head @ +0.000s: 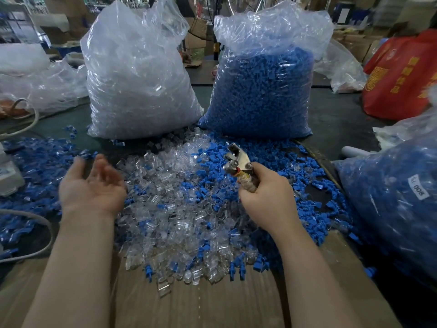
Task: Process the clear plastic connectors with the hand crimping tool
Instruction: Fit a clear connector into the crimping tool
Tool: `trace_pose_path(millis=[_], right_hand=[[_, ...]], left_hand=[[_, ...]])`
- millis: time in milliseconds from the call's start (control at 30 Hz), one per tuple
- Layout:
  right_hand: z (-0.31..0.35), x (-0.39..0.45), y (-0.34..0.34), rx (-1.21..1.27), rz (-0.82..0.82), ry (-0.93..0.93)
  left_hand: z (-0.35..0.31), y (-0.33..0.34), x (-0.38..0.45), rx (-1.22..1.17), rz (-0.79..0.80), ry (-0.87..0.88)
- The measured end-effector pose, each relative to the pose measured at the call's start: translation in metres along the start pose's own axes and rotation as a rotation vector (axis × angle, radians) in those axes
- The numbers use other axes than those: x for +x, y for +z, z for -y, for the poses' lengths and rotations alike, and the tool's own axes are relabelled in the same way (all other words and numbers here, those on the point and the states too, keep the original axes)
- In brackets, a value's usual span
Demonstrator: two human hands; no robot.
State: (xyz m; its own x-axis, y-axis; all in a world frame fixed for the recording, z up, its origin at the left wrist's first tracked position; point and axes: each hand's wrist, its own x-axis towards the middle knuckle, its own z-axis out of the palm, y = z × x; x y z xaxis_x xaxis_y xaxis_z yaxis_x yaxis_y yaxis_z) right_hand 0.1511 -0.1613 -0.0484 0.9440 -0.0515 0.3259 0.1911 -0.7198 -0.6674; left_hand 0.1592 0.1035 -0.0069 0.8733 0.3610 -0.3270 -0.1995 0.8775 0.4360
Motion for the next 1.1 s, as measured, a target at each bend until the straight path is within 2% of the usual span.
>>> trace_pose_path(millis=[33,100,167,233,400,500,633,767,1000,1100], right_hand=[[0.000,0.000,0.000,-0.011,-0.005,0.010],[0.000,0.001,0.000,-0.024,-0.016,0.022],[0.000,0.001,-0.001,-0.037,-0.020,0.023],[0.000,0.001,-0.001,-0.051,-0.020,0.019],[0.001,0.001,0.000,-0.049,-0.034,0.015],[0.001,0.001,0.000,-0.032,-0.037,0.020],[0.000,0.000,0.000,-0.031,-0.038,0.029],[0.001,0.001,0.000,-0.040,-0.040,0.022],[0.001,0.000,-0.001,-0.045,-0.043,0.027],[0.001,0.000,-0.001,-0.047,-0.036,0.027]], left_hand=[[0.005,0.004,-0.002,0.180,0.021,0.016],[0.021,0.008,-0.007,0.709,0.136,0.104],[0.041,0.014,-0.018,1.135,0.314,0.207],[0.059,0.014,-0.024,1.385,0.459,0.273],[0.086,0.009,-0.027,1.903,0.608,0.482],[0.094,0.006,-0.027,2.025,0.736,0.572],[0.100,0.005,-0.031,2.142,0.748,0.671],[0.098,0.006,-0.031,2.146,0.741,0.649],[0.090,0.006,-0.030,2.317,0.791,0.494],[0.090,0.006,-0.029,2.363,0.783,0.482]])
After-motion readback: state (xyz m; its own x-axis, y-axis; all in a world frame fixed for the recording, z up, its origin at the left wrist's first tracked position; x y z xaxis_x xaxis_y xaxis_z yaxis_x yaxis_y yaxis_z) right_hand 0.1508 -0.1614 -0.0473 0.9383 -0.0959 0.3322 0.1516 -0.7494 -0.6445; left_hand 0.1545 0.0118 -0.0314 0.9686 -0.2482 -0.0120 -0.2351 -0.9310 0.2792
